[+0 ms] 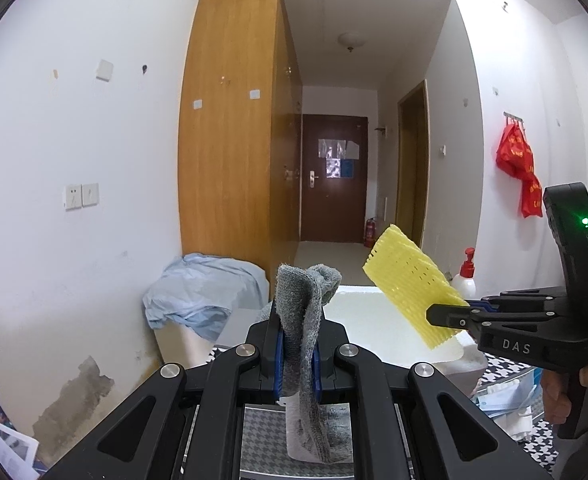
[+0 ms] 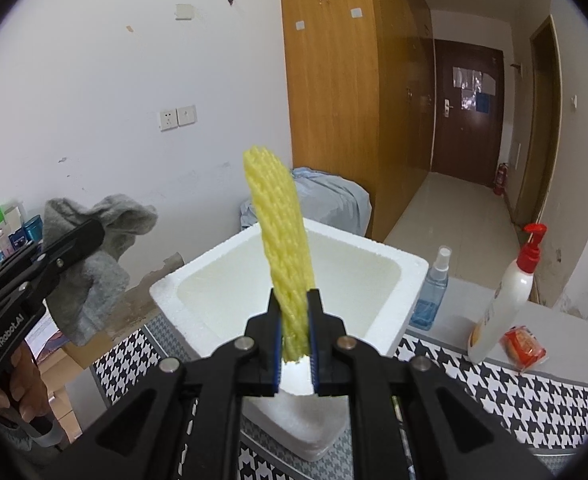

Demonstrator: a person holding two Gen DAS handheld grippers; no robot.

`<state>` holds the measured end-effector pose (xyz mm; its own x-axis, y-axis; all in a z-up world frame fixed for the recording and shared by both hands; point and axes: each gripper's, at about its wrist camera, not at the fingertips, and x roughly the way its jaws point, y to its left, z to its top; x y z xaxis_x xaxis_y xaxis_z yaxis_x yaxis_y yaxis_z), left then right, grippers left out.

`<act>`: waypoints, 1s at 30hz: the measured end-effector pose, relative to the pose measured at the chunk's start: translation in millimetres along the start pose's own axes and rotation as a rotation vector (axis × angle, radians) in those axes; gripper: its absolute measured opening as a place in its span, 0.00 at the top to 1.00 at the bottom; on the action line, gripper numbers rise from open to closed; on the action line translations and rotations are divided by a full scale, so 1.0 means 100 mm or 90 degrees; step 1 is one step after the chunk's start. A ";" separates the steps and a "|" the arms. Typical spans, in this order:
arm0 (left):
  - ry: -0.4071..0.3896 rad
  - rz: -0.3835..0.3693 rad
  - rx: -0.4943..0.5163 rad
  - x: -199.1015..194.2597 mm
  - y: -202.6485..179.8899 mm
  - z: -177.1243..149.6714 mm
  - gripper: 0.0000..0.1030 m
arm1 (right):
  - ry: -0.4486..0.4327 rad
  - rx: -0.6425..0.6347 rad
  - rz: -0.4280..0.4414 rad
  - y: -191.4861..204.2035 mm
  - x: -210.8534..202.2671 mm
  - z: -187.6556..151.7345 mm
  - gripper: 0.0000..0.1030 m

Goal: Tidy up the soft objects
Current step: 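Lower the yellow net into the foam box and open the right gripper, then lower the grey sock into the foam box and open the left gripper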

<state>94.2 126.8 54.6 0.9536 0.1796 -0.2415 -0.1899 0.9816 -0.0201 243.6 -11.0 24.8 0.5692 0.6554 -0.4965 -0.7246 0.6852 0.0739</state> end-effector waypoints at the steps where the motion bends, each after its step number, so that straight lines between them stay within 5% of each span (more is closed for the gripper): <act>1: 0.002 0.000 -0.001 0.01 0.01 0.00 0.89 | 0.002 0.002 0.001 -0.01 0.01 0.00 0.82; 7: 0.004 0.002 -0.001 0.06 0.03 0.01 0.89 | 0.008 0.010 0.009 -0.04 0.08 -0.01 0.30; 15: 0.015 -0.016 -0.006 0.13 0.05 0.08 0.89 | -0.013 0.015 0.005 -0.06 -0.03 0.00 0.03; 30: 0.030 -0.073 0.007 0.32 -0.16 0.23 0.89 | -0.035 0.000 -0.046 -0.19 -0.32 -0.10 0.01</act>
<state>132.6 118.3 69.3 0.9568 0.0634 -0.2837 -0.0776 0.9962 -0.0391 235.3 -48.0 30.1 0.6400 0.6212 -0.4522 -0.6815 0.7307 0.0393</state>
